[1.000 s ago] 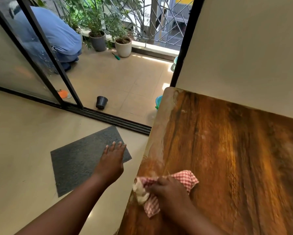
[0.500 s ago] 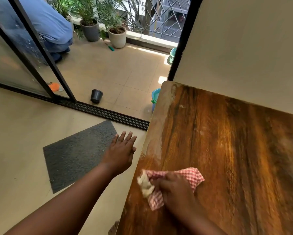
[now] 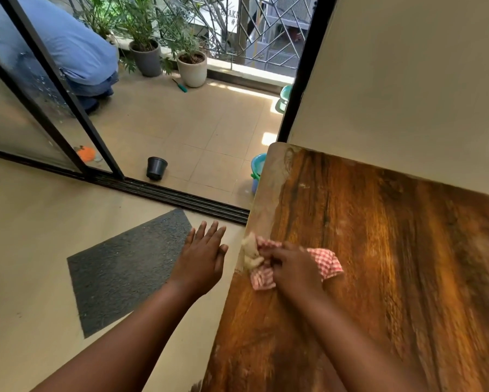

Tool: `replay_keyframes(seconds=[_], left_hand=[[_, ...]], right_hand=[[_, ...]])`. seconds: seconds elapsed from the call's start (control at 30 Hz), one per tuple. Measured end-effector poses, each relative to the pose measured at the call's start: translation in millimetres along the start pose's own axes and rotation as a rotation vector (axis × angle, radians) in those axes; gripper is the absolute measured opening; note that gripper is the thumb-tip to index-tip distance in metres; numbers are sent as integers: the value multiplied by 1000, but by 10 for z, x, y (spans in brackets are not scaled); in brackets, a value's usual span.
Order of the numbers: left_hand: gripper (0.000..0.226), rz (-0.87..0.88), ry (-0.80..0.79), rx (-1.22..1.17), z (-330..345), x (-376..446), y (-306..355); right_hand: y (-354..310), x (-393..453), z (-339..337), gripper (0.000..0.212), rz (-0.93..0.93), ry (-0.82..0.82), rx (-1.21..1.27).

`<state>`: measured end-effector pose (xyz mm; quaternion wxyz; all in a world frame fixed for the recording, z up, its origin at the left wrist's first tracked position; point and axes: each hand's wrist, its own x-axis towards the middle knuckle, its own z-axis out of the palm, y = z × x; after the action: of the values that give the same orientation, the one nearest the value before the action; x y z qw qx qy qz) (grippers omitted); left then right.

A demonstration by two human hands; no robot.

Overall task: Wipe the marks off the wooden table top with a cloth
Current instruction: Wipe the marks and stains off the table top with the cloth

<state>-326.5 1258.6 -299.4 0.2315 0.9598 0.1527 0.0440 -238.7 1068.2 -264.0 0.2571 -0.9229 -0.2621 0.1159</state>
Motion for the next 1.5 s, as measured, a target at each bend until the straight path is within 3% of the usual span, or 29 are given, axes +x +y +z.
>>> replay_keyframes(seconds=[0.1,0.23,0.3,0.4,0.53,0.7,0.77,0.87,1.03,1.23,1.33,1.5], left_hand=[[55,-30,28,-111,-1,26,39],[70,-48,57,-199,-37,110,94],[75,-18,49,-192,-39,175,122],[83,22,-30,-118,13,223,186],[96,-116,-125,30,163,302,353],[124,-180,-167,-13,271,321,517],[127,-189,-146,-59,296,309,528],[132,-173,-127,-74,306,345,539],[132,-171,-115,17,290,385,566],[121,-119,-57,176,305,409,600],[122,-163,-80,188,330,442,598],[128,-193,-176,128,266,458,575]], right_hand=[[-209,250,130,28,20,41,6],[-72,-217,174,32,-240,-144,-26],[110,-253,33,35,-278,-144,-39],[189,214,-96,34,-153,-50,-22],[-47,1039,-30,34,41,64,-62],[88,843,-110,33,-251,-213,-53],[297,833,-313,36,-258,-256,-69],[458,1260,-406,36,-151,-148,-51],[169,1908,-182,35,21,119,-66],[385,1314,-248,38,-319,-151,16],[533,1682,-378,41,-169,-56,25],[216,2311,-254,39,3,153,-48]])
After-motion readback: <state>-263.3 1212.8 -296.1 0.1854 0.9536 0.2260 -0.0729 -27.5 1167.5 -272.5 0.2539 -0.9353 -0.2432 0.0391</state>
